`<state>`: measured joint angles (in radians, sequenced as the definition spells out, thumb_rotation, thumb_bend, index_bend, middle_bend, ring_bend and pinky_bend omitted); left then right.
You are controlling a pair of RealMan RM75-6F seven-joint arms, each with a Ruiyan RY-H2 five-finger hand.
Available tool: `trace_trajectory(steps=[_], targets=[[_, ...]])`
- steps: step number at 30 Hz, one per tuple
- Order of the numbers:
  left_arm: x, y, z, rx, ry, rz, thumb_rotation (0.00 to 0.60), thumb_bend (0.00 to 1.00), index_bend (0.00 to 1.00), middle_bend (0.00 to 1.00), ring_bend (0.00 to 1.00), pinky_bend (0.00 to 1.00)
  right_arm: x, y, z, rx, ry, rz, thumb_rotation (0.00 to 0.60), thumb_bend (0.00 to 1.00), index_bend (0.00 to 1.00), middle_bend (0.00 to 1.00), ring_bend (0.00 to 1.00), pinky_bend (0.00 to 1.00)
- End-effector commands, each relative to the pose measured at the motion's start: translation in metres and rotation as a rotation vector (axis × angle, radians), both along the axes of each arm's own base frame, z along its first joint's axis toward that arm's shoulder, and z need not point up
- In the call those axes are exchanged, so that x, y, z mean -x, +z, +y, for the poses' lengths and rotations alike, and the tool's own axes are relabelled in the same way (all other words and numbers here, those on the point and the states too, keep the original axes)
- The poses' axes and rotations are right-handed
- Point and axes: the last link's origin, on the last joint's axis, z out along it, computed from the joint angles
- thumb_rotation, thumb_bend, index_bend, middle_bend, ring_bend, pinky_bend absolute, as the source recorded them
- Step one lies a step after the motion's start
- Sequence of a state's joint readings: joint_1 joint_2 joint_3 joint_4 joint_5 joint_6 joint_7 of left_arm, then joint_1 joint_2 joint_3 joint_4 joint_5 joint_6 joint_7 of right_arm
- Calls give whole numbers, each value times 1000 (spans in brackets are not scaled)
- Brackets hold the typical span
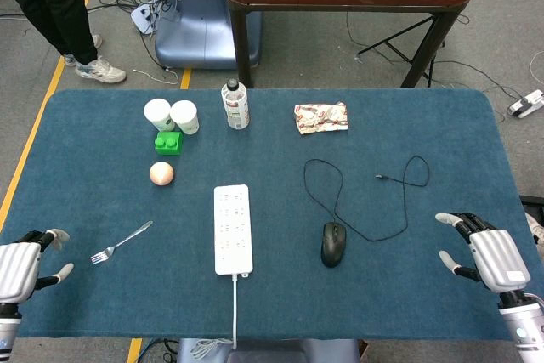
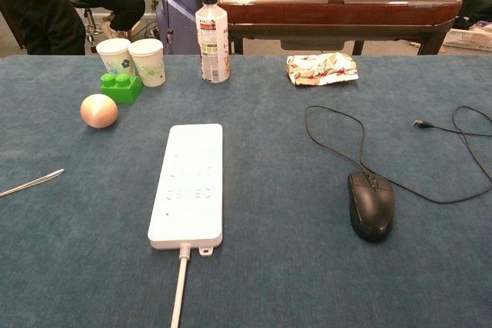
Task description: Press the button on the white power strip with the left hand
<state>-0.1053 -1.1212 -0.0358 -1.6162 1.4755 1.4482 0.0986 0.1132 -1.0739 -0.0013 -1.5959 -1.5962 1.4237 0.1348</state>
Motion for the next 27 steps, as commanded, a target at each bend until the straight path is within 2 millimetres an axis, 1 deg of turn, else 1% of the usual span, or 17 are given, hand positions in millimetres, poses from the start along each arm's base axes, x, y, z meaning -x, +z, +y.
trace_trajectory(steps=[1,5,8,9,10,11,12,13,16,19,22,24,27], targets=[[0,-1,0,2,-1,1,600,193,509,523,410,591,0,1,1,0,2,-7,600,270,264,311,252,435],[-3,-4,-1,18,-10,-11,600,192,502,532,412,594,0,2,1,3,2,-19,600,276,264,311,252,435],[-9,-5,-2,33,-41,-28,600,193,454,551,436,650,0,2,1,3,0,-19,600,275,264,311,252,435],[-14,-4,-1,35,-67,-48,600,194,428,564,470,699,-1,1,0,4,0,-18,600,275,264,311,252,435],[-17,-4,-1,32,-92,-69,600,209,408,590,546,785,-1,1,0,5,0,-17,600,275,264,311,252,435],[-23,-6,-1,38,-132,-99,600,240,404,617,600,841,-1,1,1,4,0,-15,600,276,264,311,252,435],[-27,-7,-1,51,-164,-120,600,323,406,685,688,928,-1,0,1,3,-1,-14,600,276,264,311,252,435],[-32,-9,0,69,-196,-136,600,408,411,756,749,975,-1,0,1,2,-2,-14,600,277,264,311,252,435],[-46,-16,2,159,-271,-150,600,547,416,898,857,1000,-3,0,3,2,4,-23,600,279,264,311,253,435],[-62,-23,7,262,-316,-129,600,588,416,972,934,1000,-5,2,4,9,18,-36,600,283,264,311,253,435],[-78,-31,13,331,-351,-68,600,629,412,1000,997,1000,-4,3,5,4,14,-42,600,285,264,311,252,435],[-90,-39,14,381,-378,-38,600,651,406,1000,1000,1000,-3,5,5,7,8,-42,600,287,264,311,252,435],[-107,-52,18,457,-413,4,600,656,385,1000,1000,1000,-2,7,7,10,4,-47,600,292,264,311,252,435]])
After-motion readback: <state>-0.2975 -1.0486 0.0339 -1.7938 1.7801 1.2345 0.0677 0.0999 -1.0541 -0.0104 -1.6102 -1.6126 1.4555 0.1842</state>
